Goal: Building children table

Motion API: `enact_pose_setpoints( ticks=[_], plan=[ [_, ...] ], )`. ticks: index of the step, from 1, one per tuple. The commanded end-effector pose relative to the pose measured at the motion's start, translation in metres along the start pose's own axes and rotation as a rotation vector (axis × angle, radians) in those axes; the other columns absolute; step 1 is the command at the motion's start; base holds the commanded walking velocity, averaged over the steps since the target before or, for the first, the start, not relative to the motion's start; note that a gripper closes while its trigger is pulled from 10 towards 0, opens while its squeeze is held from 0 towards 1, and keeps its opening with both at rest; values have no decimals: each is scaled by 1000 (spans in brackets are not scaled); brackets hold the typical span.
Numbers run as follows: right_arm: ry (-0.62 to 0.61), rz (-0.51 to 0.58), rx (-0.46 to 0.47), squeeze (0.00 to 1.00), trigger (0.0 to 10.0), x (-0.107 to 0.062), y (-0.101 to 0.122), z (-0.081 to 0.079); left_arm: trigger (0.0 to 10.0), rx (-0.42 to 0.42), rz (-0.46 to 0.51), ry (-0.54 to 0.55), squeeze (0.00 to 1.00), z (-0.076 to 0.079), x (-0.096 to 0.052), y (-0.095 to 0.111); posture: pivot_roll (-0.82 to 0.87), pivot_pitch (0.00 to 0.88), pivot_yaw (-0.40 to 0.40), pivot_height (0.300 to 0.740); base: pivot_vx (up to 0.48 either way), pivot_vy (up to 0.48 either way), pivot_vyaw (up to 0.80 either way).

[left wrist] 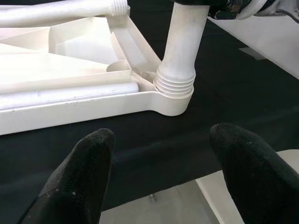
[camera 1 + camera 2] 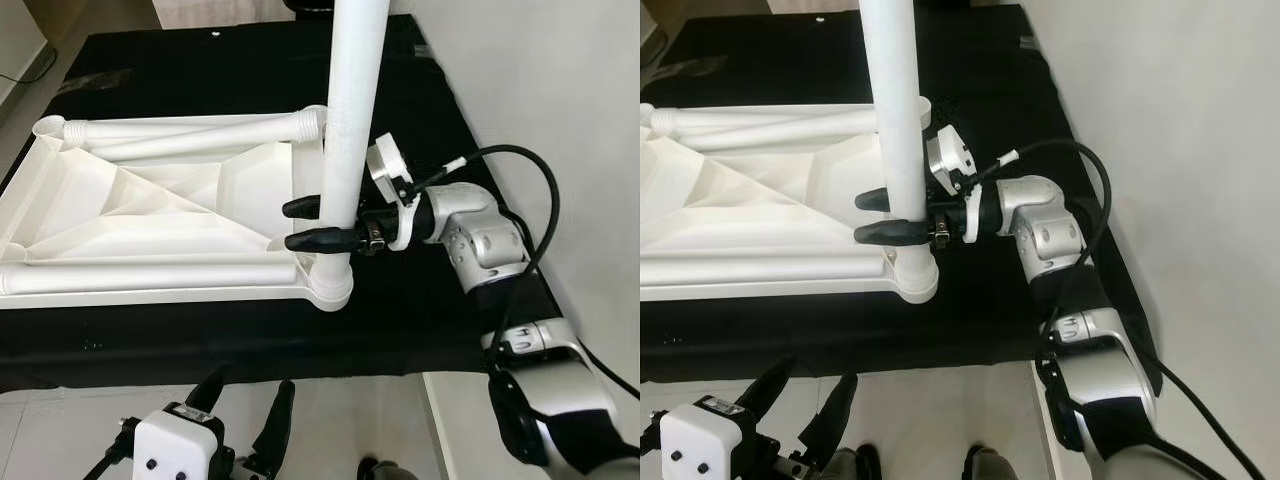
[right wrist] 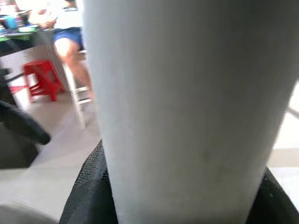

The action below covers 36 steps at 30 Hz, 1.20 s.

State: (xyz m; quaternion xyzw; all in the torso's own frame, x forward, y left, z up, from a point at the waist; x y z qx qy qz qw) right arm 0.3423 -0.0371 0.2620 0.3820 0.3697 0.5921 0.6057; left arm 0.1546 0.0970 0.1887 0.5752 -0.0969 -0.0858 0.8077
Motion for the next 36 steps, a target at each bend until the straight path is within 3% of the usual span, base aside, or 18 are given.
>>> enact_pose_setpoints(
  ticks=[1, 5, 6, 8, 11, 14, 19, 20, 21, 22, 23, 24, 27, 32, 33, 34, 35, 36],
  plan=[
    [-153, -41, 68, 0, 0, -4, -19, 3, 10000, -12, -23, 3, 0, 2, -2, -5, 113, 242, -8, 740, 0, 0, 0],
    [-505, -134, 171, 0, 0, -7, -47, 17, 10000, -18, -21, 7, 0, 0, -2, -4, 104, 242, -11, 740, 0, 0, 0],
    [-685, -282, 216, 0, 0, -6, -73, -3, 10000, -21, -20, 11, 0, -1, -1, -4, 96, 242, -5, 740, 0, 0, 0],
    [-882, -437, 210, 0, 0, -8, -84, -36, 10000, -22, -19, 16, 0, -4, 1, -3, 89, 243, 5, 740, 0, 0, 0],
    [-906, -453, 187, 0, 0, -4, -81, -46, 10000, -22, -18, 16, 0, -5, 3, -2, 89, 243, 5, 740, 0, 0, 0],
    [-824, -403, 186, 0, 0, 20, -76, -54, 10000, -26, -24, 21, 0, -7, 4, -5, 82, 221, 9, 740, 0, 0, 0],
    [-787, -373, 199, 0, 431, 29, -75, -49, 10000, -24, -32, 33, 0, -11, 5, -10, 86, 215, 2, 740, 0, 0, 0],
    [-766, -347, 208, 0, 10000, 33, -72, -46, 10000, -21, -36, 35, 0, -12, 5, -12, 87, 217, 1, 740, 0, 0, 0],
    [-741, -300, 216, 0, 10000, 38, -64, -43, 10000, -20, -38, 37, 0, -12, 4, -13, 93, 218, 6, 740, 0, 0, 0],
    [-669, -236, 220, 388, 10000, 47, -54, -44, 10000, -20, -39, 37, 0, -12, 4, -13, 93, 218, 6, 740, 0, 0, 0],
    [-669, -236, 220, 388, 10000, 47, -54, -44, 10000, -20, -39, 37, 0, -12, 4, -13, 93, 218, 6, 740, 0, 0, 0],
    [-623, -195, 201, 1000, 10000, 51, -43, -46, 10000, -20, -40, 36, 0, -13, 4, -13, 100, 218, 9, 740, 0, 0, 0],
    [-432, -115, 141, 1000, 10000, 54, -25, -53, 10000, -20, -40, 34, 0, -13, 4, -12, 109, 218, 10, 740, 0, 0, 0],
    [-232, -115, 44, 1000, 10000, 32, -25, -34, 10000, -23, -38, 33, 0, -12, 5, -10, 121, 221, 6, 740, 0, 0, 0],
    [-193, -121, 24, 220, 10000, 28, -26, -25, 10000, -24, -38, 32, 0, -11, 4, -10, 124, 221, 6, 740, 0, 0, 0],
    [-193, -121, 24, 220, 10000, 28, -26, -25, 10000, -24, -38, 32, 0, -11, 4, -10, 124, 221, 6, 740, 0, 0, 0],
    [-146, -110, 12, 0, 10000, 24, -24, -19, 10000, -25, -39, 31, 0, -11, 4, -10, 134, 223, 4, 740, 0, 0, 0],
    [-146, -110, 12, 0, 10000, 24, -24, -19, 10000, -25, -39, 31, 0, -11, 4, -10, 134, 223, 4, 740, 0, 0, 0]
  ],
)
Point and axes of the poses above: a point about 5 cm out from each wrist's last joint towards the gripper, its own x axis pointing out of the wrist towards the gripper, its own y axis along the axis of the wrist's last joint, z = x × y, the point moved 6 cm from there along x, pointing out of the wrist towards the gripper, and after that the axes turned 14 degrees about -x, right-handed, at the moved point
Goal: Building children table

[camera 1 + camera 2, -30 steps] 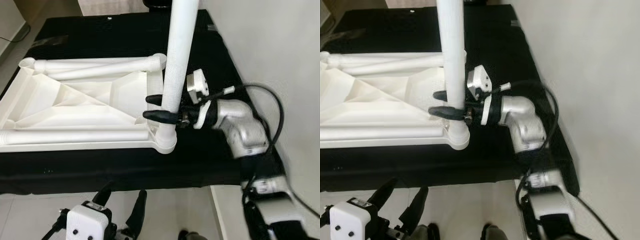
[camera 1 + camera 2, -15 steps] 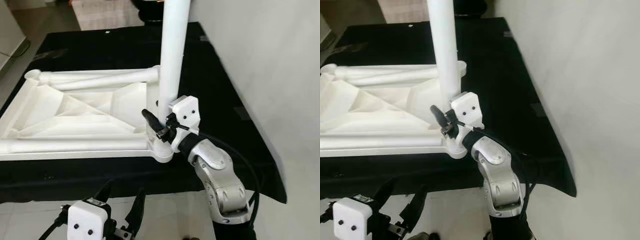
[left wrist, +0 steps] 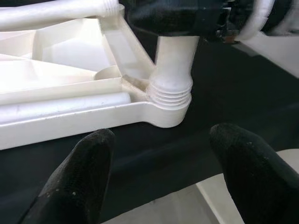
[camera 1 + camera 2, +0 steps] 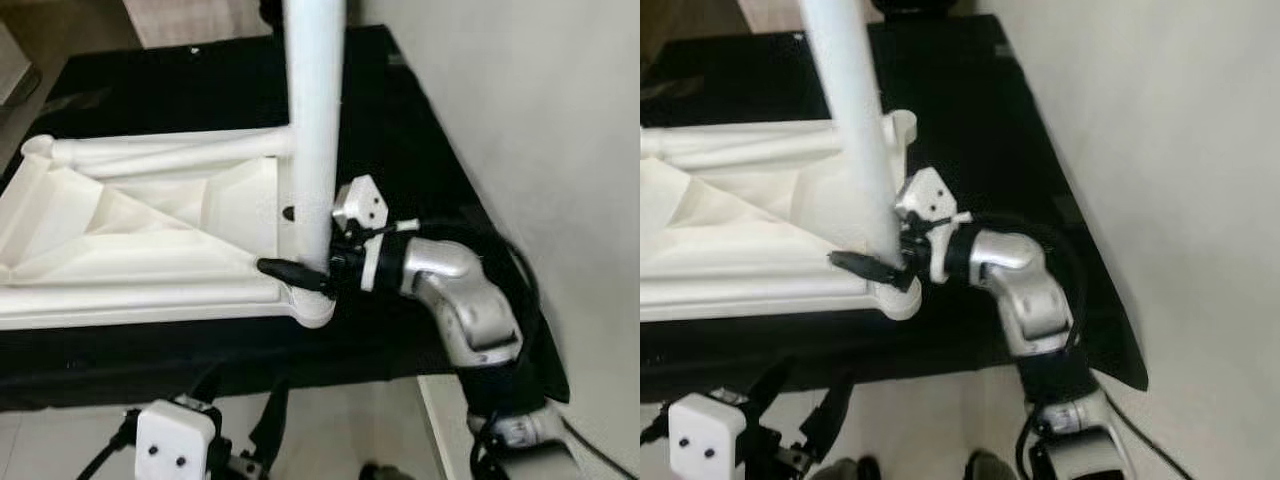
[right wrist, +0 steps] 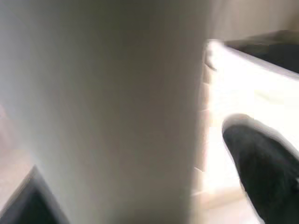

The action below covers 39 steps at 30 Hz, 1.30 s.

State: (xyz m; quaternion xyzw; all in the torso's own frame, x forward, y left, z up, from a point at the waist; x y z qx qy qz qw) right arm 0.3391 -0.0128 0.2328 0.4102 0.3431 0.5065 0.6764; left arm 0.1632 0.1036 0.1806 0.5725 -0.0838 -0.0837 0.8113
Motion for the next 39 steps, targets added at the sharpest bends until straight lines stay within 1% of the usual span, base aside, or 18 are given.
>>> enact_pose_setpoints(
  ticks=[1, 6, 8, 9, 10, 12, 13, 24, 26, 29, 31, 32, 34, 35, 36, 37, 38, 39],
  plan=[
    [66, 41, 0, 0, 10000, -1, 2, 4, 10000, -16, -29, 7, 0, 1, -3, -5, 140, 229, 3, 740, 0, 0, 0],
    [122, 67, 7, 0, 10000, 0, 8, 12, 10000, -18, -32, 7, 0, 3, -5, -5, 151, 237, 0, 740, 0, 0, 0],
    [177, 92, 20, 0, 10000, 2, 12, 16, 10000, -23, -39, 10, 0, 4, -8, -4, 166, 255, -1, 740, 0, 0, 0],
    [194, 98, 24, 0, 7843, 2, 13, 18, 10000, -25, -44, 11, 0, 5, -9, -4, 169, 259, -1, 740, 0, 0, 0],
    [206, 104, 32, 0, 6157, 2, 13, 19, 10000, -26, -47, 12, 0, 6, -10, -5, 169, 261, -1, 740, 0, 0, 0],
    [206, 104, 32, 0, 6157, 2, 13, 19, 10000, -26, -47, 12, 0, 6, -10, -5, 169, 261, -1, 740, 0, 0, 0],
    [221, 118, 42, 0, 0, 0, 14, 20, 10000, -28, -49, 12, 0, 6, -11, -5, 172, 268, -1, 740, 0, 0, 0],
    [201, 152, 57, 0, 0, -4, 12, 30, 10000, -35, -56, 13, 0, 7, -12, -6, 162, 276, 0, 740, 0, 0, 0],
    [163, 144, 54, 0, 0, -6, 9, 35, 10000, -35, -56, 13, 0, 7, -11, -6, 150, 270, -3, 740, 0, 0, 0],
    [-8, 64, 17, 0, 0, -12, -7, 46, 10000, -37, -54, 11, 0, 7, -9, -8, 131, 258, -12, 740, 0, 0, 0],
    [-8, 64, 17, 0, 0, -12, -7, 46, 10000, -37, -54, 11, 0, 7, -9, -8, 131, 258, -12, 740, 0, 0, 0],
    [-71, 13, 50, 0, 0, -13, -15, 46, 10000, -37, -53, 10, 0, 7, -9, -8, 130, 255, -16, 740, 0, 0, 0],
    [-129, -32, 95, 0, 0, -13, -24, 46, 10000, -36, -54, 9, 0, 7, -8, -9, 125, 252, -25, 740, 0, 0, 0],
    [-129, -32, 95, 0, 0, -13, -24, 46, 10000, -36, -54, 9, 0, 7, -8, -9, 125, 252, -25, 740, 0, 0, 0],
    [-345, -197, 114, 0, 0, -4, -51, 26, 10000, -37, -52, 9, 0, 5, -8, -9, 107, 250, -15, 740, 0, 0, 0],
    [-557, -285, 123, 0, 0, -8, -59, 15, 10000, -37, -51, 6, 0, 5, -6, -9, 107, 250, -7, 740, 0, 0, 0],
    [-557, -285, 123, 0, 0, -8, -59, 15, 10000, -37, -51, 6, 0, 5, -6, -9, 107, 250, -7, 740, 0, 0, 0],
    [-666, -331, 160, 0, 0, -7, -61, -2, 10000, -37, -52, 1, 0, 4, -5, -10, 99, 242, 2, 740, 0, 0, 0]
  ],
)
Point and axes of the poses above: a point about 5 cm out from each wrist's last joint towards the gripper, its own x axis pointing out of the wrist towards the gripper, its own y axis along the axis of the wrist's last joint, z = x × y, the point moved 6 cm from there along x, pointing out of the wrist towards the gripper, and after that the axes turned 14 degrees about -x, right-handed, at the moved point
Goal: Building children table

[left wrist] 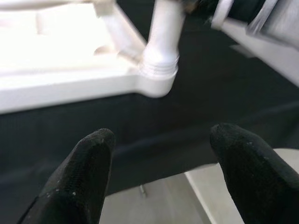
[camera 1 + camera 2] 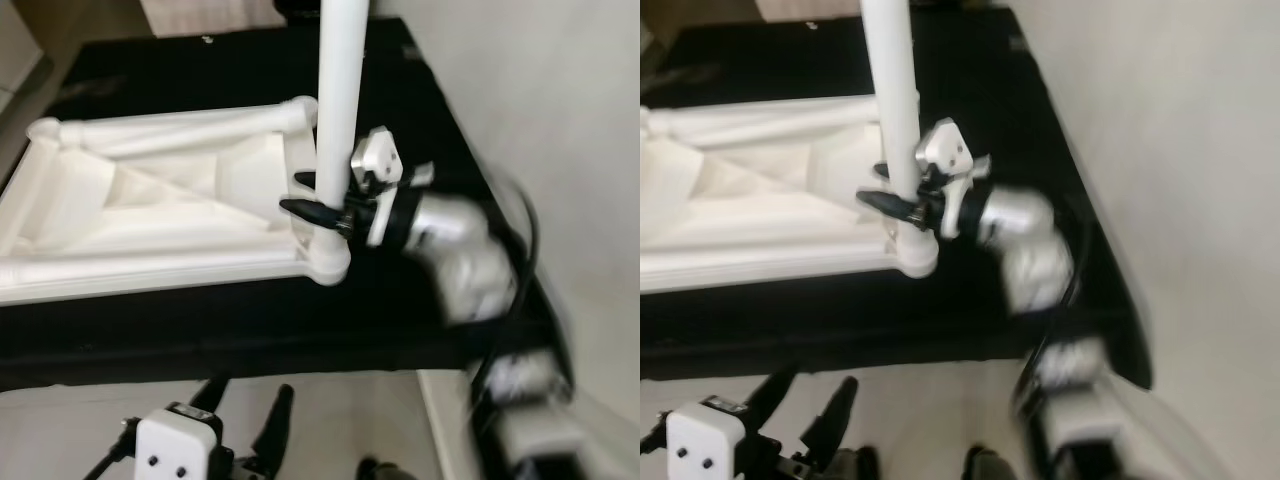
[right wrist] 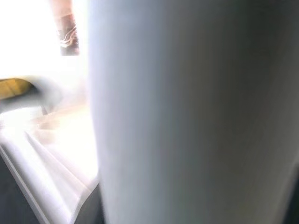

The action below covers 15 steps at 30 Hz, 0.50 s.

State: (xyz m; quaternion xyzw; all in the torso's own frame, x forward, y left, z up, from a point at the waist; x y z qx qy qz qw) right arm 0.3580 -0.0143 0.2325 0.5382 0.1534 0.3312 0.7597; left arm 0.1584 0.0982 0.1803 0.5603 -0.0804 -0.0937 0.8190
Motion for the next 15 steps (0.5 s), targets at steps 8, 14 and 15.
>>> enact_pose_setpoints(
  ticks=[8, 14, 15],
  plan=[
    [-59, -221, 65, 0, 0, 1, -43, -29, 10000, -5, -34, 1, 0, -5, 4, -11, 97, 213, 3, 740, 0, 0, 0],
    [0, -189, 33, 588, 10000, 6, -34, -29, 10000, -4, -29, 5, 0, -6, 4, -10, 98, 217, 5, 740, 0, 0, 0],
    [0, -189, 33, 588, 10000, 6, -34, -29, 10000, -4, -29, 5, 0, -6, 4, -10, 98, 217, 5, 740, 0, 0, 0]
  ],
)
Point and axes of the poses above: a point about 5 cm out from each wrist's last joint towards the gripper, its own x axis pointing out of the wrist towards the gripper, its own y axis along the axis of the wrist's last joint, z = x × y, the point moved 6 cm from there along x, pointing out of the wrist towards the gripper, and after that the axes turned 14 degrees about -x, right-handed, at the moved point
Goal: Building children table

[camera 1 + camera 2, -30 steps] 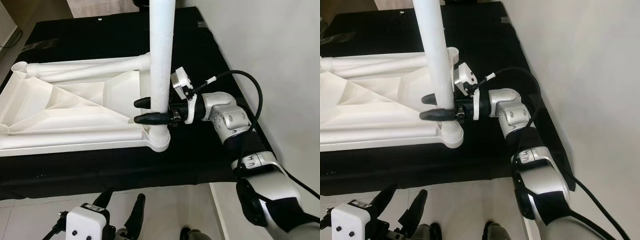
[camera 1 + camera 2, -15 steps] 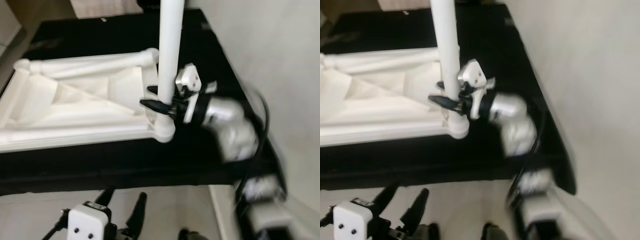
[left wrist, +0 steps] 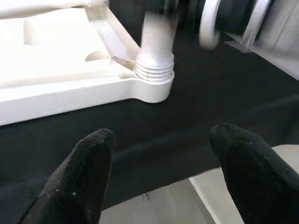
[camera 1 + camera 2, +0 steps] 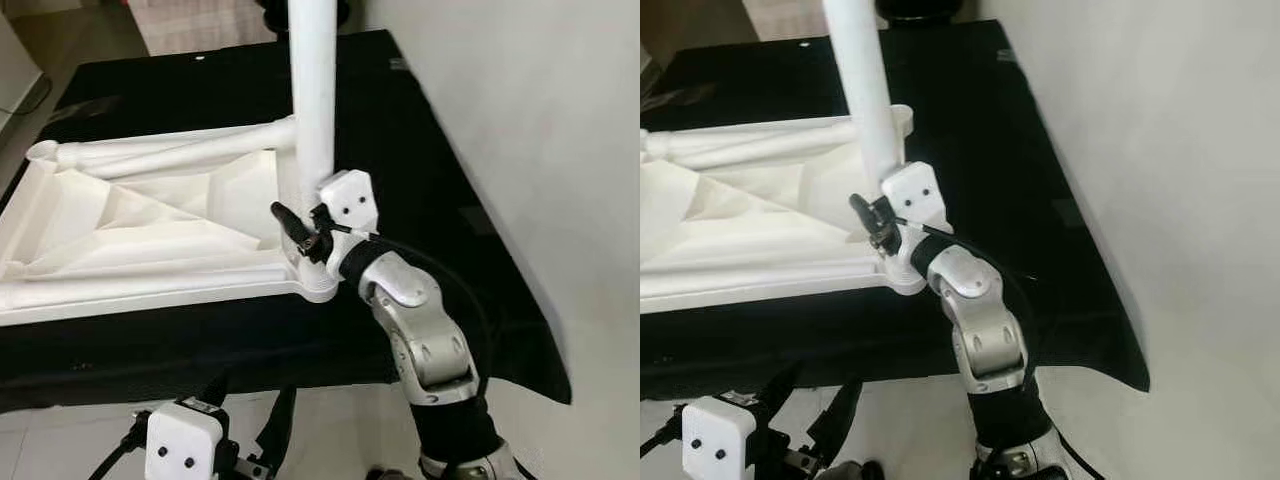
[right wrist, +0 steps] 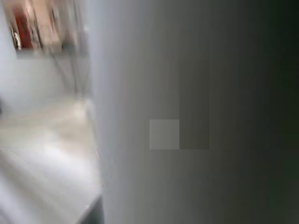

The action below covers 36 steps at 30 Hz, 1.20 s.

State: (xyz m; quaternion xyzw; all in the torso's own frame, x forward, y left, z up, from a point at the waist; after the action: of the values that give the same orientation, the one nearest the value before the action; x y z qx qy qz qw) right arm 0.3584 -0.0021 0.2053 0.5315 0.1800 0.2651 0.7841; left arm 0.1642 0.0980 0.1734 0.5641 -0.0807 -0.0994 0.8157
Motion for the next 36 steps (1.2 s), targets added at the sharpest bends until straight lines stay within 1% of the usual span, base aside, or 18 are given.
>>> enact_pose_setpoints(
  ticks=[1, 2, 3, 6, 7, 9, 11, 12, 13, 14, 21, 22, 23, 24, 28, 32, 35, 36],
  plan=[
    [48, -7, 14, 588, 10000, 1, -1, -9, 10000, -14, -19, 12, 0, -2, -2, -4, 100, 221, 8, 740, 0, 0, 0],
    [150, 81, 22, 1000, 10000, 3, 16, -11, 10000, -14, -19, 11, 0, -2, -2, -4, 100, 227, 8, 740, 0, 0, 0],
    [150, 81, 22, 1000, 10000, 3, 16, -11, 10000, -14, -19, 11, 0, -2, -2, -4, 100, 227, 8, 740, 0, 0, 0],
    [365, 243, 0, 1000, 10000, 0, 47, -11, 10000, -14, -19, 7, 0, -1, -1, -3, 98, 230, 8, 740, 0, 0, 0],
    [365, 243, 0, 1000, 10000, 0, 47, -11, 10000, -14, -19, 7, 0, -1, -1, -3, 98, 230, 8, 740, 0, 0, 0],
    [515, 297, -67, 1000, 10000, -4, 49, -7, 10000, -15, -18, 7, 0, 1, -2, -3, 119, 240, 4, 740, 0, 0, 0],
    [515, 297, -67, 1000, 10000, -4, 49, -7, 10000, -15, -18, 7, 0, 1, -2, -3, 119, 240, 4, 740, 0, 0, 0],
    [658, 324, -89, 965, 10000, -11, 48, -8, 10000, -14, -19, 11, 0, 2, -3, -2, 126, 246, 6, 740, 0, 0, 0],
    [658, 324, -89, 965, 10000, -11, 48, -8, 10000, -14, -19, 11, 0, 2, -3, -2, 126, 246, 6, 740, 0, 0, 0],
    [694, 329, -86, 0, 10000, -11, 49, -6, 10000, -13, -20, 13, 0, 2, -4, -2, 132, 249, 7, 740, 0, 0, 0],
    [764, 340, -50, 0, 10000, -1, 55, 4, 10000, -12, -26, 15, 0, 3, -6, -1, 143, 257, 9, 740, 0, 0, 0],
    [814, 353, -33, 0, 2471, -2, 57, 4, 10000, -10, -27, 16, 0, 3, -7, -1, 151, 262, 11, 740, 0, 0, 0],
    [814, 353, -33, 0, 2471, -2, 57, 4, 10000, -10, -27, 16, 0, 3, -7, -1, 151, 262, 11, 740, 0, 0, 0],
    [859, 359, -19, 0, 0, -4, 57, 3, 10000, -9, -27, 18, 0, 2, -7, -1, 153, 263, 10, 740, 0, 0, 0],
    [929, 368, -23, 0, 0, -6, 56, 4, 10000, -10, -28, 22, 0, 2, -7, -1, 150, 266, 6, 740, 0, 0, 0],
    [931, 377, -24, 0, 0, -5, 55, 5, 10000, -12, -27, 24, 0, 3, -7, -1, 150, 268, 5, 740, 0, 0, 0],
    [848, 366, -33, 0, 0, 0, 51, 10, 10000, -15, -25, 24, 0, 3, -6, -1, 141, 267, 1, 740, 0, 0, 0],
    [786, 360, -29, 0, 0, 4, 49, 14, 10000, -16, -25, 24, 0, 3, -6, -1, 136, 264, -1, 740, 0, 0, 0]
  ],
)
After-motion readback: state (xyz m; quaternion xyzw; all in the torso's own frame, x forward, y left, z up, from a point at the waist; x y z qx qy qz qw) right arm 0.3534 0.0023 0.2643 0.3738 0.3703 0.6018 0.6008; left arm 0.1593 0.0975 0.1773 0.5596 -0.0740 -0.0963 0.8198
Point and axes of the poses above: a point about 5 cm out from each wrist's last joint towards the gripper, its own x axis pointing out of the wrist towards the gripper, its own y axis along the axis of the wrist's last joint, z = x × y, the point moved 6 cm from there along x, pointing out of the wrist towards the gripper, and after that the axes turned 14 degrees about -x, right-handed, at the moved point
